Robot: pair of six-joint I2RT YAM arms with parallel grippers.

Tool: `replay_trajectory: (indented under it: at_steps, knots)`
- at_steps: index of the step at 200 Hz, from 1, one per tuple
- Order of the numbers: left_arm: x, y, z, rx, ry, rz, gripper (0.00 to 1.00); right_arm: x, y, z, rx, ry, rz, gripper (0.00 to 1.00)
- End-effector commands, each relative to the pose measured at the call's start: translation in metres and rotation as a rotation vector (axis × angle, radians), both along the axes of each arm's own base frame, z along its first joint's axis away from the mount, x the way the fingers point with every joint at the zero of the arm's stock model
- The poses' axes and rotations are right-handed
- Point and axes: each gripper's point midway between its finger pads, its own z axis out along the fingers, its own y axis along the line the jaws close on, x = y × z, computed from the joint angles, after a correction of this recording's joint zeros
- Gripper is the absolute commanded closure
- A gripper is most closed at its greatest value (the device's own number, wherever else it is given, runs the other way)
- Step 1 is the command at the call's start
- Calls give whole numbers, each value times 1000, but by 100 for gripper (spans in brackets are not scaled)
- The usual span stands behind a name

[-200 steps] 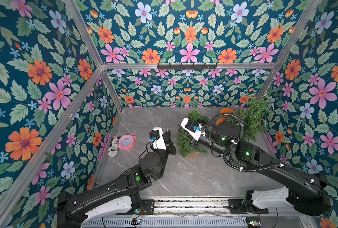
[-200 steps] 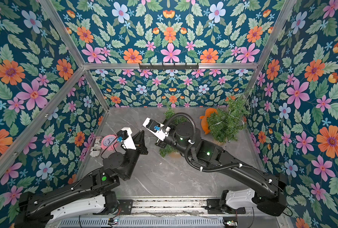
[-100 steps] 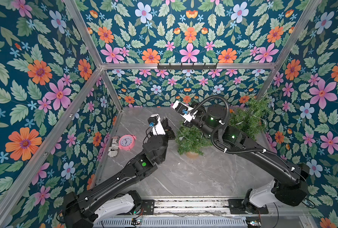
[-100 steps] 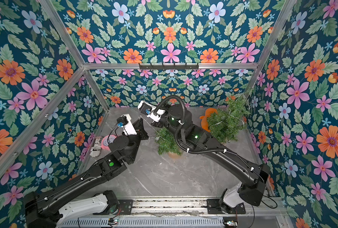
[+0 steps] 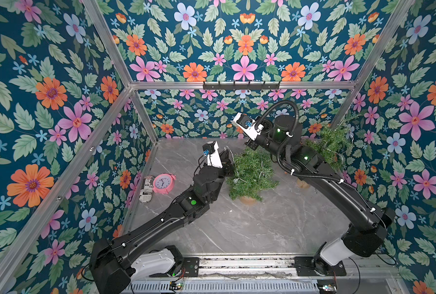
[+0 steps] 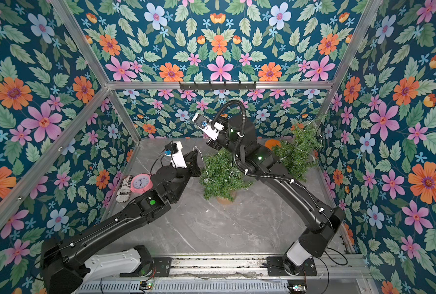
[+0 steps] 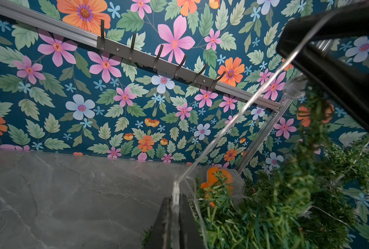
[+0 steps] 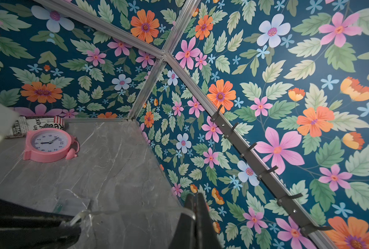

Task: Wrap string light around the christmas tree
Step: Wrap the light string around the Christmas tree.

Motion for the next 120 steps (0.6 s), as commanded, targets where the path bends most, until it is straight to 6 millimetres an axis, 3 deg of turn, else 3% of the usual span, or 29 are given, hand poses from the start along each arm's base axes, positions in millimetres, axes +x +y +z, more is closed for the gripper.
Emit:
replay_trajectory:
  at_steps: [1,61,90,95,120]
  knots:
    - [5,1,-7,43,26,14,100,1,0,8,54,35,66,100]
    - [17,-3,-8,68,46,15,100,23,-10,-1,98,122,116,100]
    - [21,-3,-10,81,60,14,100,25,-20,6,156,162,161,100]
    - [22,-3,-11,84,64,15,100,38,-16,-9,153,201,163,100]
    - [26,-6,-17,99,85,1,100,45,-18,-15,168,247,192,100]
